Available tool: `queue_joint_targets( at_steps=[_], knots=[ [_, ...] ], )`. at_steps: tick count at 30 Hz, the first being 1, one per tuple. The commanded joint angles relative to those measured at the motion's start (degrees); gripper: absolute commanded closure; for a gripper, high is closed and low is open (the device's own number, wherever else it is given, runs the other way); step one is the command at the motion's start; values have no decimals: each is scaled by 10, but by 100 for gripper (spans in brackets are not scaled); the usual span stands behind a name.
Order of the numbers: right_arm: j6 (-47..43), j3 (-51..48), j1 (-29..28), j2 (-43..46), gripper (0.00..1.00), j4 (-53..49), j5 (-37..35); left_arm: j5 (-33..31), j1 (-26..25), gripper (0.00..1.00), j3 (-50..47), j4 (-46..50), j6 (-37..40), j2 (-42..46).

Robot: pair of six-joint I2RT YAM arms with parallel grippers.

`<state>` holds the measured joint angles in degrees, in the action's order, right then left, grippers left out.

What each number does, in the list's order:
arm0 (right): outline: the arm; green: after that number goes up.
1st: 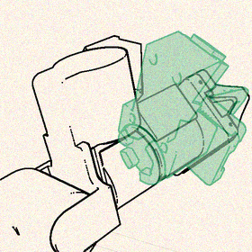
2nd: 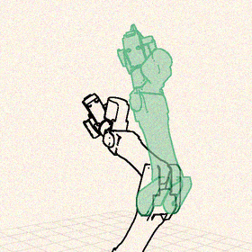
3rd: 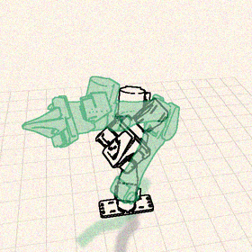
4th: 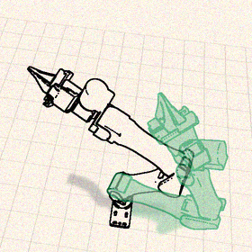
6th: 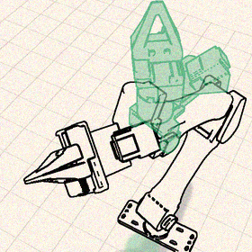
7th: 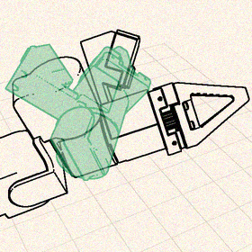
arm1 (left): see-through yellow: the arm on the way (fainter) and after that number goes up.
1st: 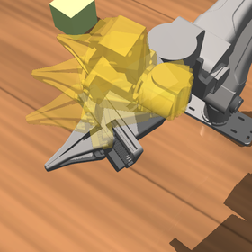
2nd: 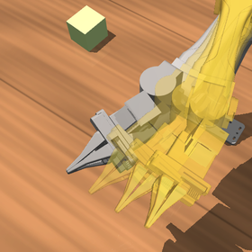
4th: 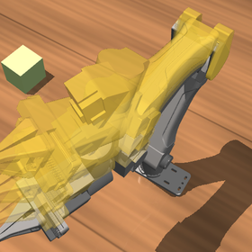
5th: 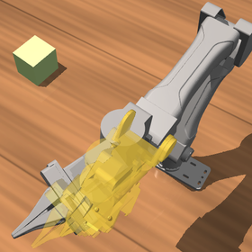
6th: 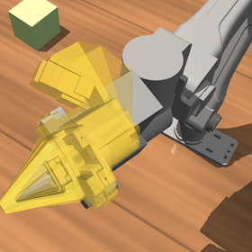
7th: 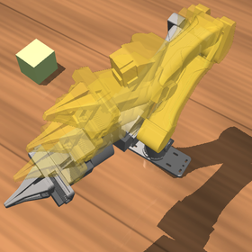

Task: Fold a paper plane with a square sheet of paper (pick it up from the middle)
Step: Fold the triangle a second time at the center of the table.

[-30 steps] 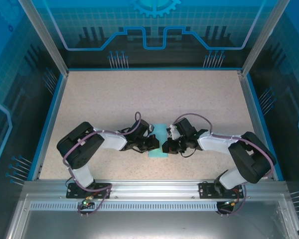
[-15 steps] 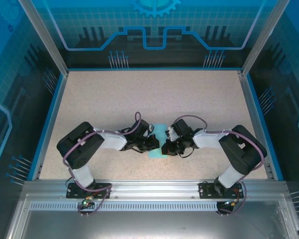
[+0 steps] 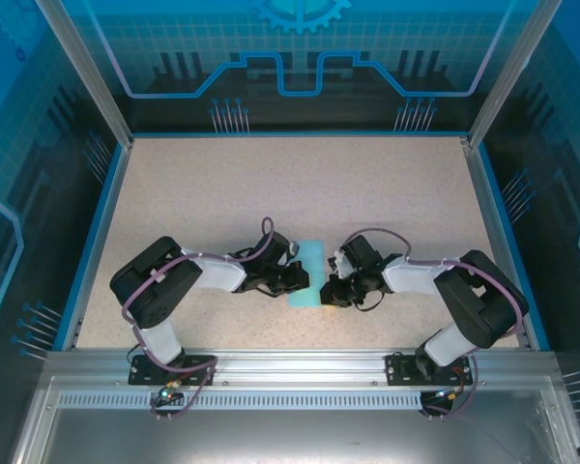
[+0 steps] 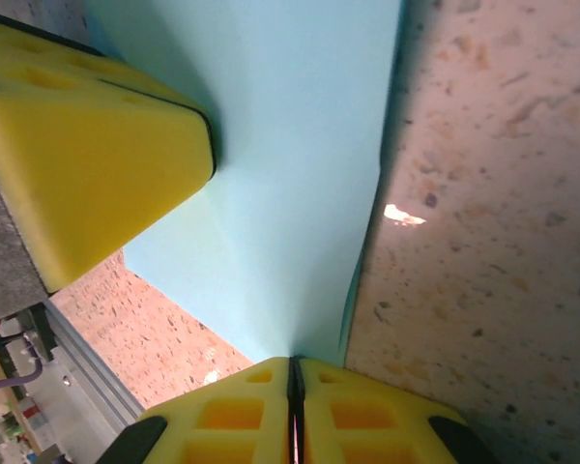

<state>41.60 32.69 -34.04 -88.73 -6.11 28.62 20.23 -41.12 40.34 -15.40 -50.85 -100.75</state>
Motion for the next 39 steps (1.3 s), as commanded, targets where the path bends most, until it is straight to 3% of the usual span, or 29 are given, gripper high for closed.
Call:
queue_joint_targets(
  at_steps=[1,10,17,22,31,39],
  knots=[
    [-2,-20,8,-22,90,-22,3,-25,-4,94,-16,48,13,-4],
    [2,-22,20,36,92,-70,-1,-26,-4,94,-18,49,15,0],
    [87,-12,21,85,91,33,38,-21,-4,94,-15,51,15,1],
    [98,17,9,44,92,41,26,-23,-4,94,-13,51,14,7],
    [95,-51,12,-44,94,93,25,-24,-4,93,-17,52,15,11],
    [74,-54,14,17,93,35,14,-23,-4,93,-12,58,20,13]
  ],
)
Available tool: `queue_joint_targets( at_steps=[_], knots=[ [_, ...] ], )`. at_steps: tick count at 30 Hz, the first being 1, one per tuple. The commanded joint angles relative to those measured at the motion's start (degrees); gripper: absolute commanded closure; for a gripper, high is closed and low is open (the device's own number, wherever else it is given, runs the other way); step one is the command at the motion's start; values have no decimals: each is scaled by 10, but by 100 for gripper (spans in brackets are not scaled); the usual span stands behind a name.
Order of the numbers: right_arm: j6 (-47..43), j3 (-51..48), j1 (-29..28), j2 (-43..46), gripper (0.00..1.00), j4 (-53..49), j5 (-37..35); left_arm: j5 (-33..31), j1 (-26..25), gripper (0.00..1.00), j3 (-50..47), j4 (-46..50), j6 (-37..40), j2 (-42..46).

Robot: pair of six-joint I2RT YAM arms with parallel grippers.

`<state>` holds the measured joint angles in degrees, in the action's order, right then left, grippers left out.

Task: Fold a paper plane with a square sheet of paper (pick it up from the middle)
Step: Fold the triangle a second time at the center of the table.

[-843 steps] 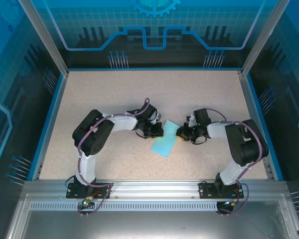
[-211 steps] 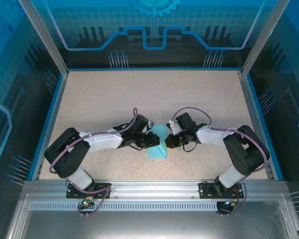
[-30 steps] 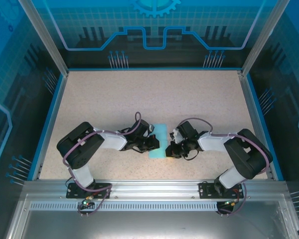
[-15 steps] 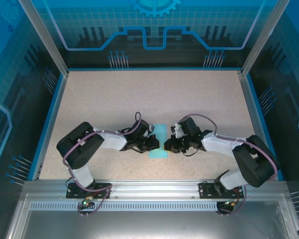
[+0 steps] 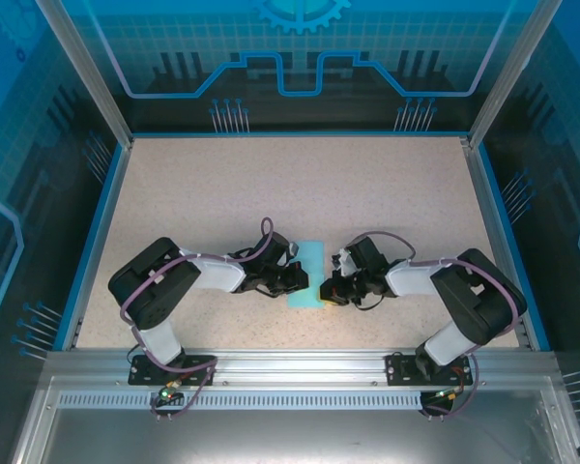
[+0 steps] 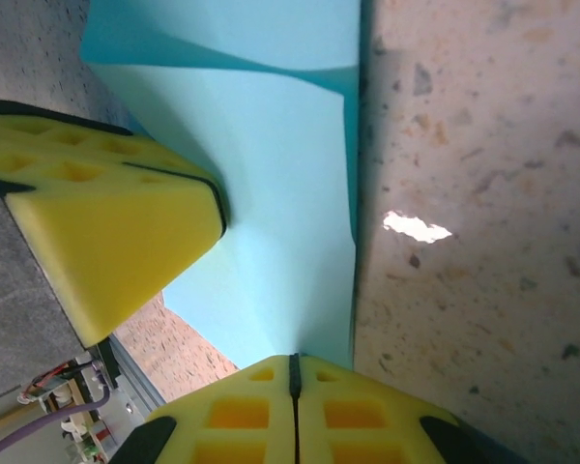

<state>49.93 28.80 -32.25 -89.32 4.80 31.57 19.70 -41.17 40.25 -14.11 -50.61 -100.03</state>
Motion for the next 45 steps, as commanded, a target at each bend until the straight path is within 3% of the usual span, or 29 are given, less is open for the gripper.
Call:
queue_joint_targets(
  at_steps=[1,7,16,23,30,45],
  knots=[
    [-12,-6,-6,38,93,-84,-15,-18,-4,93,-10,45,17,5],
    [-23,50,-27,79,91,-125,-21,-9,-4,93,-5,37,15,-2],
    [-12,57,-34,-25,93,-61,-7,-5,-3,93,0,35,16,-2],
    [-51,51,-35,-43,96,-141,-64,-3,-1,89,6,38,25,11],
    [-56,40,-31,-54,97,-144,-67,24,68,87,-4,-8,28,-2],
    [-51,33,-21,-32,97,-131,-48,-5,117,90,1,52,66,-10]
  ],
)
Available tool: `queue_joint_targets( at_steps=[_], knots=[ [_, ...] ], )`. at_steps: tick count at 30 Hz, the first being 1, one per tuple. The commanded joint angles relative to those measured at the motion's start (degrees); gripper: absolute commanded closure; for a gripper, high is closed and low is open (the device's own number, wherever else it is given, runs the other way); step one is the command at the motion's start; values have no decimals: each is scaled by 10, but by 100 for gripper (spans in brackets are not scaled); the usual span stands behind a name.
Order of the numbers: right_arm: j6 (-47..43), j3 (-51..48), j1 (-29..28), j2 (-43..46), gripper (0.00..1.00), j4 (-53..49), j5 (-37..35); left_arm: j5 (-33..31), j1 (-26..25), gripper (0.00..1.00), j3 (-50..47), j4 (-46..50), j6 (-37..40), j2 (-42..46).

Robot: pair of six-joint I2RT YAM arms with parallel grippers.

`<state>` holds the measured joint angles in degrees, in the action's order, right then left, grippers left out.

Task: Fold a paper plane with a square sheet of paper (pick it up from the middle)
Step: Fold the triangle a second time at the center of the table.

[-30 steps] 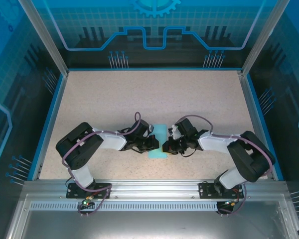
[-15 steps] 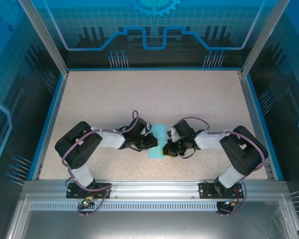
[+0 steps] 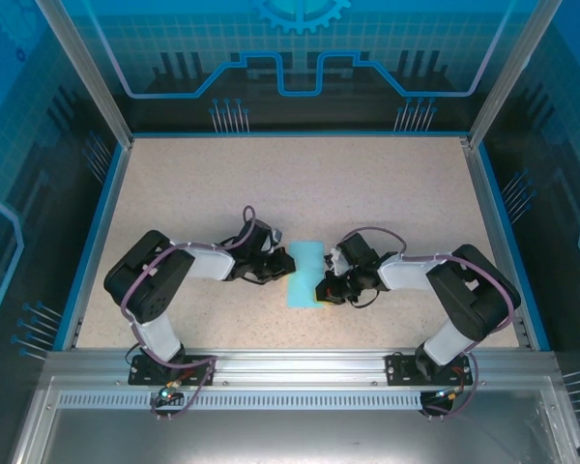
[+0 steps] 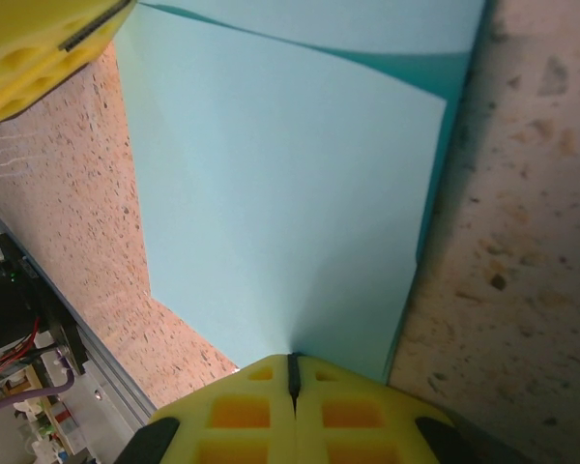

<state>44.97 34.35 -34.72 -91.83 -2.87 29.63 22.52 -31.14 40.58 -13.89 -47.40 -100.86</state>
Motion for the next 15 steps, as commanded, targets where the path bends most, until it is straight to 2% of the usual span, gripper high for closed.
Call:
queue_joint_targets(
  at_steps=[1,9,15],
  knots=[
    [-1,-21,4,-6,97,-52,-25,-40,18,89,1,63,43,4],
    [3,-14,4,-3,97,-56,-32,-43,18,88,38,122,82,61],
    [8,-12,4,-3,97,-47,-30,-14,1,86,51,129,66,99]
  ],
)
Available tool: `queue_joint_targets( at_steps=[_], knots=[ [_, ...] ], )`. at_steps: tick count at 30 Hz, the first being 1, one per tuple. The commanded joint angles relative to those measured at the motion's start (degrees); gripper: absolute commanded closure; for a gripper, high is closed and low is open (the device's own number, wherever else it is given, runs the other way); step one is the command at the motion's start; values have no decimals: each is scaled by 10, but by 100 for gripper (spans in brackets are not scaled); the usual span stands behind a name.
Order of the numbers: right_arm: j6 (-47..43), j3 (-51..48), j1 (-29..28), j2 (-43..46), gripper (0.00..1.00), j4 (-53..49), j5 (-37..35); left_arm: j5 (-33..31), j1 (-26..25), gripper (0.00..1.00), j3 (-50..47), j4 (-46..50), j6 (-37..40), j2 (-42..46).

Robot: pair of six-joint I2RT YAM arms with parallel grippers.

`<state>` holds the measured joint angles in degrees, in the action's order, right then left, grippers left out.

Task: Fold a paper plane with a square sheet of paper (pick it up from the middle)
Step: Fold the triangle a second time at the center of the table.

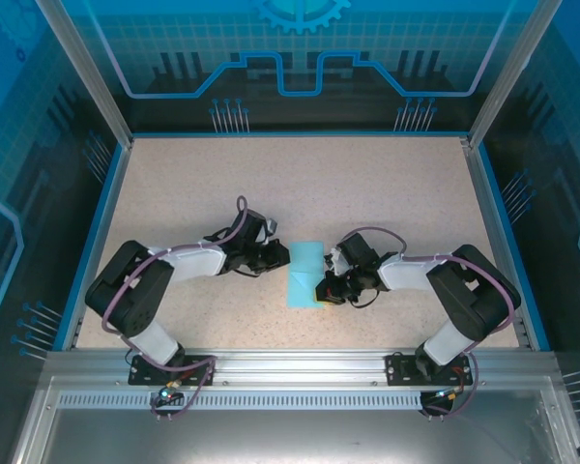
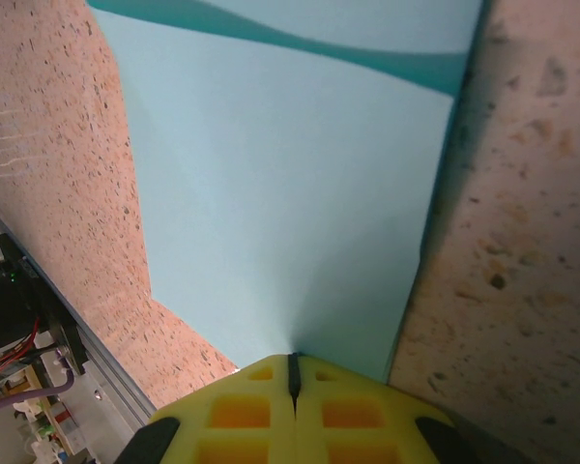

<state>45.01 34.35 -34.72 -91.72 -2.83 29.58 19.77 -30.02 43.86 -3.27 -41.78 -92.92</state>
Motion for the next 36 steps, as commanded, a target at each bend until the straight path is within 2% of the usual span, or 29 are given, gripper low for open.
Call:
queue_joint_targets(
  at_steps=[1,8,19,26,36],
  knots=[
    [8,-12,4,-4,97,-45,-28,21,-18,86,20,18,4,19],
    [10,-10,4,-4,97,-44,-29,67,-55,88,16,-51,-25,-34],
    [31,-18,1,2,95,1,-3,29,-56,87,-4,-61,-15,-74],
    [39,23,-9,29,91,-4,-2,5,-54,87,-3,-39,10,-86],
    [34,102,-35,-49,91,-44,-25,-2,-54,87,-7,-41,11,-99]
  ],
)
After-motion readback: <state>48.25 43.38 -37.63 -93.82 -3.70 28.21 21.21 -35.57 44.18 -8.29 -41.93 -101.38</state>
